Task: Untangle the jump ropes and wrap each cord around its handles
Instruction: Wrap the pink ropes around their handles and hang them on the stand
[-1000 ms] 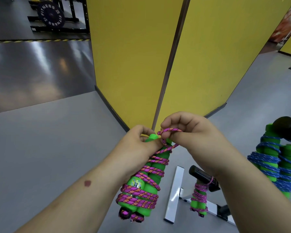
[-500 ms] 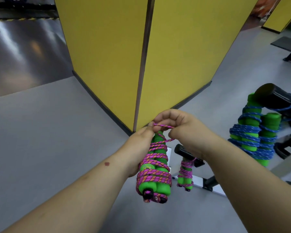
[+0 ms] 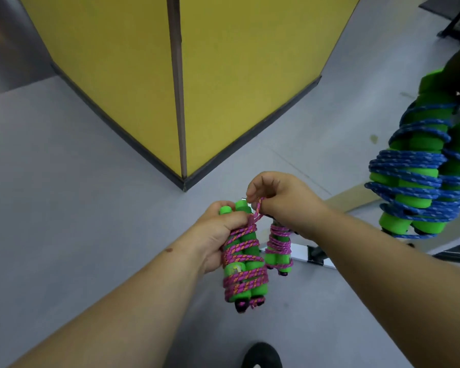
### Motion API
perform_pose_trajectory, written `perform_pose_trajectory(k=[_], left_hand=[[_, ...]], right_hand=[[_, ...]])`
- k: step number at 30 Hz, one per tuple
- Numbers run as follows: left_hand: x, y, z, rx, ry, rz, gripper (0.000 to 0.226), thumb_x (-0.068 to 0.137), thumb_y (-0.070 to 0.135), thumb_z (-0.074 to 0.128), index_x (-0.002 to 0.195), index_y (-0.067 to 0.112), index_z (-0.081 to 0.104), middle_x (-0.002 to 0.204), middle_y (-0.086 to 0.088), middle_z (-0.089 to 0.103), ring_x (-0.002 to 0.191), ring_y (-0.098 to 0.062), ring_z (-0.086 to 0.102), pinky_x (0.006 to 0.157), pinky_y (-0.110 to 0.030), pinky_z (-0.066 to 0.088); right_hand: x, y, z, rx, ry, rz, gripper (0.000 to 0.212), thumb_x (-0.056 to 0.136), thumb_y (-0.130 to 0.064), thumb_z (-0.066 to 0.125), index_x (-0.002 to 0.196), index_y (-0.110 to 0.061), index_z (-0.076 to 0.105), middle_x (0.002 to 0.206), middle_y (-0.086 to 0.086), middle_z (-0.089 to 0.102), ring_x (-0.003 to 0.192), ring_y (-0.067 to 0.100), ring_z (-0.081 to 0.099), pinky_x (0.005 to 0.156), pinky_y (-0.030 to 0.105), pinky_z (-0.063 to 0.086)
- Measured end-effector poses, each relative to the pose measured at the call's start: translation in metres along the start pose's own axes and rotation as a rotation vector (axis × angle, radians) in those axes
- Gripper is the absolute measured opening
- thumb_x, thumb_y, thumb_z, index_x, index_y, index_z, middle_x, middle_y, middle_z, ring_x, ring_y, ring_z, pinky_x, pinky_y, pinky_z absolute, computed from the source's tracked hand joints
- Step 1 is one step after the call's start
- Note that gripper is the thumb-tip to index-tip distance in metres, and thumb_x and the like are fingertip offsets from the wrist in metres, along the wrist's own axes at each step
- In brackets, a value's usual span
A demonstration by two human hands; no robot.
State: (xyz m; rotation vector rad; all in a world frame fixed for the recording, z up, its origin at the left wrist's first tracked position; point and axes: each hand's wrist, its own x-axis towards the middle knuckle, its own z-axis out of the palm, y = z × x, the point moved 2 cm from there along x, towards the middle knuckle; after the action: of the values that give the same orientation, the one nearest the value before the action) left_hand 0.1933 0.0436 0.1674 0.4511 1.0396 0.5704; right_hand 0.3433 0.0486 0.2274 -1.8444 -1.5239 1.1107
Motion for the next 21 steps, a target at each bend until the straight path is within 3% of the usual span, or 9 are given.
perform_pose_trajectory(k=[2, 4, 6, 9, 12, 14, 18, 19, 21], left_hand=[[0.016, -0.007, -0.002, 0.076, 0.186, 0.128, 0.053, 0.075, 0.005, 0.077, 0.116, 0.024, 0.051, 0.090, -0.016, 0.064, 0.064, -0.027, 0.066, 0.058, -0.036, 0.056], [0.026, -0.011, 0.001, 0.241, 0.371, 0.231, 0.054, 0.064, 0.023, 0.079, 0.104, 0.039, 0.047, 0.105, -0.012, 0.061, 0.081, -0.028, 0.070, 0.065, -0.039, 0.059], [0.031, -0.015, 0.009, 0.343, 0.508, 0.303, 0.053, 0.065, 0.029, 0.077, 0.103, 0.041, 0.043, 0.113, -0.010, 0.054, 0.086, -0.025, 0.067, 0.074, -0.043, 0.061], [0.040, -0.022, 0.021, 0.346, 0.639, 0.363, 0.050, 0.075, 0.023, 0.077, 0.111, 0.031, 0.043, 0.113, -0.006, 0.047, 0.075, -0.015, 0.059, 0.074, -0.040, 0.059], [0.048, -0.027, 0.022, 0.341, 0.696, 0.375, 0.048, 0.077, 0.023, 0.078, 0.110, 0.030, 0.044, 0.115, -0.006, 0.047, 0.072, -0.012, 0.057, 0.070, -0.037, 0.058], [0.054, -0.028, 0.019, 0.382, 0.703, 0.401, 0.048, 0.077, 0.025, 0.080, 0.109, 0.029, 0.044, 0.115, -0.006, 0.047, 0.070, -0.011, 0.056, 0.064, -0.032, 0.053], [0.064, -0.033, 0.018, 0.455, 0.639, 0.450, 0.047, 0.079, 0.031, 0.081, 0.109, 0.030, 0.046, 0.111, -0.003, 0.047, 0.074, -0.011, 0.058, 0.061, -0.028, 0.049], [0.067, -0.034, 0.019, 0.467, 0.626, 0.462, 0.045, 0.079, 0.030, 0.081, 0.108, 0.030, 0.046, 0.109, -0.002, 0.048, 0.074, -0.010, 0.058, 0.061, -0.028, 0.049], [0.073, -0.033, 0.021, 0.491, 0.604, 0.470, 0.039, 0.080, 0.026, 0.080, 0.104, 0.029, 0.049, 0.106, -0.002, 0.049, 0.073, -0.008, 0.056, 0.057, -0.025, 0.045]], right_hand=[[0.011, 0.019, -0.001, -0.247, 0.103, 0.044, 0.011, 0.086, -0.024, 0.076, 0.089, -0.025, 0.065, 0.078, -0.005, 0.065, 0.063, 0.010, 0.057, 0.058, 0.027, 0.043], [0.018, 0.030, 0.001, -0.308, 0.151, 0.123, 0.017, 0.087, -0.041, 0.073, 0.085, -0.028, 0.063, 0.067, -0.003, 0.067, 0.061, 0.015, 0.062, 0.056, 0.029, 0.046], [0.022, 0.035, 0.004, -0.113, 0.126, 0.170, 0.014, 0.093, -0.033, 0.069, 0.085, -0.021, 0.066, 0.064, 0.003, 0.071, 0.055, 0.016, 0.063, 0.052, 0.028, 0.050], [0.025, 0.039, 0.004, 0.124, 0.043, 0.202, 0.009, 0.095, -0.010, 0.063, 0.090, -0.008, 0.071, 0.072, 0.010, 0.072, 0.058, 0.015, 0.061, 0.051, 0.024, 0.048], [0.027, 0.048, 0.004, 0.193, -0.021, 0.225, 0.019, 0.092, -0.002, 0.059, 0.098, -0.011, 0.074, 0.081, 0.008, 0.076, 0.059, 0.007, 0.058, 0.052, 0.019, 0.044], [0.029, 0.054, 0.005, 0.287, -0.046, 0.290, 0.021, 0.087, -0.003, 0.060, 0.098, -0.013, 0.075, 0.090, 0.014, 0.076, 0.067, 0.013, 0.056, 0.055, 0.022, 0.041], [0.032, 0.062, 0.006, 0.171, -0.010, 0.239, 0.014, 0.085, -0.032, 0.077, 0.092, -0.020, 0.078, 0.081, -0.003, 0.077, 0.074, 0.009, 0.064, 0.065, 0.024, 0.047], [0.033, 0.064, 0.006, 0.127, 0.025, 0.225, 0.012, 0.084, -0.032, 0.079, 0.090, -0.022, 0.078, 0.082, -0.002, 0.077, 0.075, 0.009, 0.067, 0.070, 0.027, 0.052], [0.036, 0.067, 0.005, 0.091, 0.085, 0.204, 0.009, 0.086, -0.014, 0.076, 0.089, -0.023, 0.076, 0.083, 0.006, 0.077, 0.080, 0.020, 0.072, 0.080, 0.037, 0.059]])
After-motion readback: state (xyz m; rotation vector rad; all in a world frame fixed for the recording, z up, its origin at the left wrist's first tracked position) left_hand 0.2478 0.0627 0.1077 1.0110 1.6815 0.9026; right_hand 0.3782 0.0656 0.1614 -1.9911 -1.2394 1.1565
